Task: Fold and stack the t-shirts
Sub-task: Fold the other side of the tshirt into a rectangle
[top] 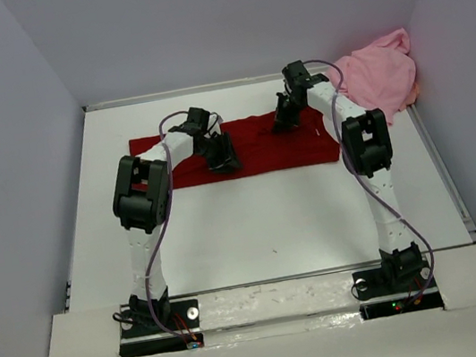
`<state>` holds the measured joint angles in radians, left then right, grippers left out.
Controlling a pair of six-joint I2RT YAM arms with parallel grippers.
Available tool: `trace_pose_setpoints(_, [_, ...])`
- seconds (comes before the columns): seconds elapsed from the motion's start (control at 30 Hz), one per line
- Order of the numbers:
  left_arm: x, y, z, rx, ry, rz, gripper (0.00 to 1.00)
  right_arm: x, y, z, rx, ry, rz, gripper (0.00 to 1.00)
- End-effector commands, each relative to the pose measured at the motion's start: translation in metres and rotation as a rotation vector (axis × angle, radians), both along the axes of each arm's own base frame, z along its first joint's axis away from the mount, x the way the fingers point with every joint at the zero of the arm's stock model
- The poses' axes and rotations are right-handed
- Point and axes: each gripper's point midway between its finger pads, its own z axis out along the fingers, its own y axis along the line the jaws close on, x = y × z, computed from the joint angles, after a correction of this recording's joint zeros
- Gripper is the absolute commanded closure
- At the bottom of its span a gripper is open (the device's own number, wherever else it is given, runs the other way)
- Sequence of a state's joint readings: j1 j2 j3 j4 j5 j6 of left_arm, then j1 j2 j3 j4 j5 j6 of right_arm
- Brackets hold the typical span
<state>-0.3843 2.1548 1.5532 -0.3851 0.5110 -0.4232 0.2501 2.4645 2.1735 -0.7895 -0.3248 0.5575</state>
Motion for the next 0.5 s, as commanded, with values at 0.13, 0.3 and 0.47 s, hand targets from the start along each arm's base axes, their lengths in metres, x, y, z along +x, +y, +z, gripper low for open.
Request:
trace_pose_setpoints(0.13, [-0.035, 0.024, -0.032, 0.131, 0.104, -0.014, 0.48, 0.027, 0.017, 0.033, 0.071, -0.098, 0.012, 1.00])
trace_pose_setpoints(0.3, [-0.039, 0.024, -0.035, 0.130, 0.109, -0.017, 0.48, 0.032, 0.021, 0.035, 0.089, -0.125, 0.025, 1.00])
trace_pose_setpoints(0.47, [-0.041, 0.025, -0.036, 0.131, 0.114, -0.018, 0.48, 0.037, 0.026, 0.034, 0.112, -0.150, 0.045, 1.00])
